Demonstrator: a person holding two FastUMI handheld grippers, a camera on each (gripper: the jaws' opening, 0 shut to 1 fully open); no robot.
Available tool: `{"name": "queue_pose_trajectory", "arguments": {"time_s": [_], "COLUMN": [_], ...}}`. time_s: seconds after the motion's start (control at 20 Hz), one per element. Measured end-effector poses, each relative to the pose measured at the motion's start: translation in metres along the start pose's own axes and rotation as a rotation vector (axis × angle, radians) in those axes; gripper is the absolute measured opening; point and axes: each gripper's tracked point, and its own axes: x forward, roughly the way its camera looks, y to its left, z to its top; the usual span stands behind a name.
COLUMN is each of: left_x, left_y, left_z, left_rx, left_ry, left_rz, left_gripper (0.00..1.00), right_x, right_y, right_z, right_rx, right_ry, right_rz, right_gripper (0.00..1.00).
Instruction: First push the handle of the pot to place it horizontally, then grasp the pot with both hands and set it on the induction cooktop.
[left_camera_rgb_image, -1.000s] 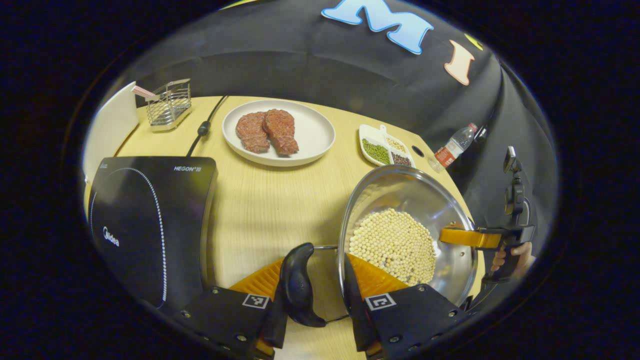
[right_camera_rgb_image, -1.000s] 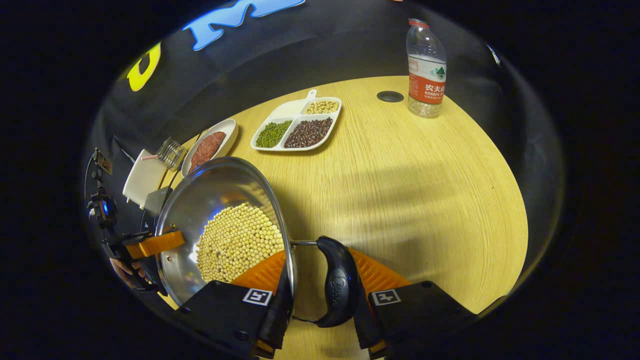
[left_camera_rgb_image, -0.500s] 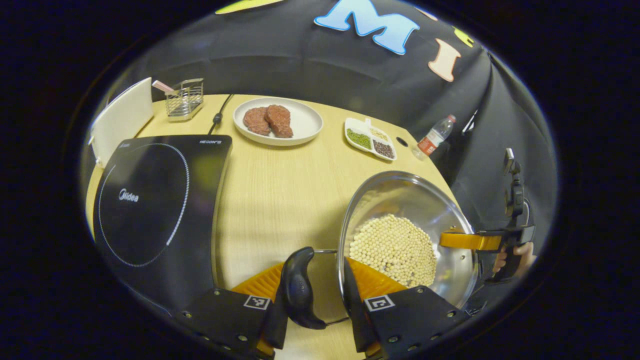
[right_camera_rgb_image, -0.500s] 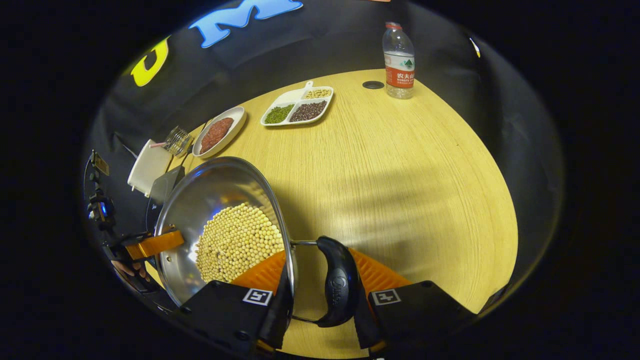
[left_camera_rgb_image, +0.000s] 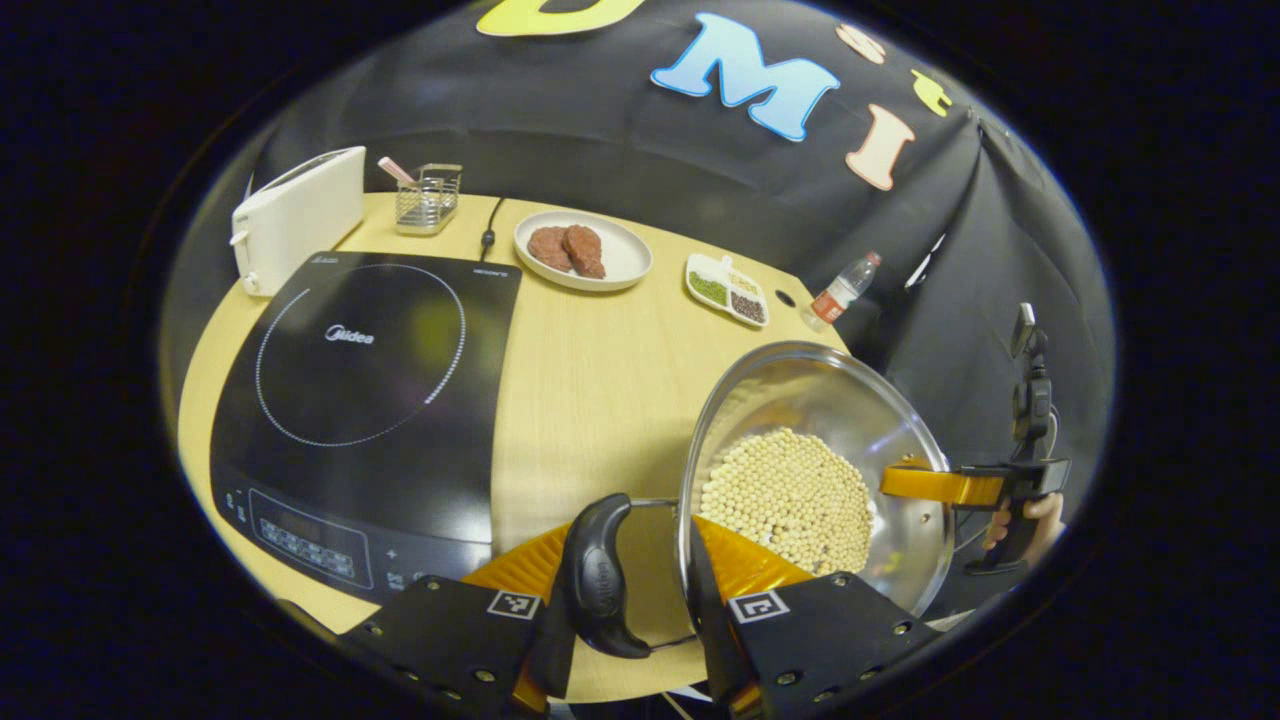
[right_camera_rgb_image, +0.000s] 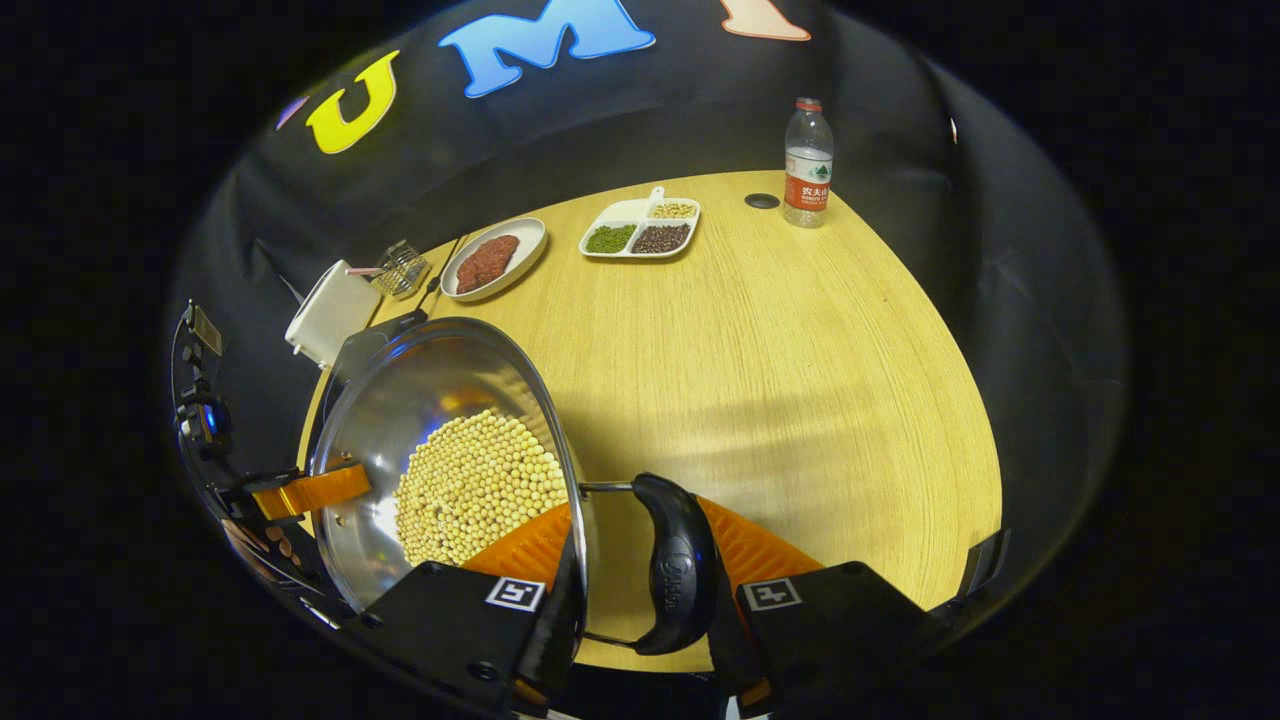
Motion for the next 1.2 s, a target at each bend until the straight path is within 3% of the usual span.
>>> {"name": "queue_pose_trajectory", "arguments": {"time_s": [0.1,0.35,0.6,0.75,0.9,1.05,1.1,1.2], "left_x": [-0.019,-0.053,-0.079,-0.091,-0.101,-0.107,-0.107,-0.107], "left_y": [0.005,0.037,0.084,0.115,0.147,0.179,0.190,0.207], "left_z": [0.000,-0.003,0.001,0.011,0.019,0.027,0.030,0.038], "left_rx": [0.006,-0.010,-0.049,-0.053,-0.066,-0.091,-0.098,-0.103], "left_ry": [-0.021,-0.039,-0.063,-0.077,-0.094,-0.102,-0.103,-0.109], "left_rz": [-0.003,0.000,0.016,0.040,0.059,0.073,0.077,0.093], "left_gripper": [0.53,0.56,0.53,0.56,0.53,0.56,0.56,0.53], "right_x": [-0.008,-0.015,-0.010,0.003,0.016,0.030,0.035,0.046], "right_y": [0.013,0.050,0.099,0.130,0.161,0.188,0.196,0.215], "right_z": [-0.003,-0.017,-0.012,-0.010,-0.005,0.005,0.009,0.015], "right_rx": [-0.004,-0.021,-0.059,-0.069,-0.082,-0.112,-0.110,-0.109], "right_ry": [-0.011,-0.014,-0.024,-0.023,-0.011,-0.010,-0.006,-0.005], "right_rz": [0.004,0.013,0.033,0.054,0.073,0.084,0.090,0.097], "right_gripper": [0.58,0.54,0.57,0.54,0.55,0.60,0.54,0.54]}}
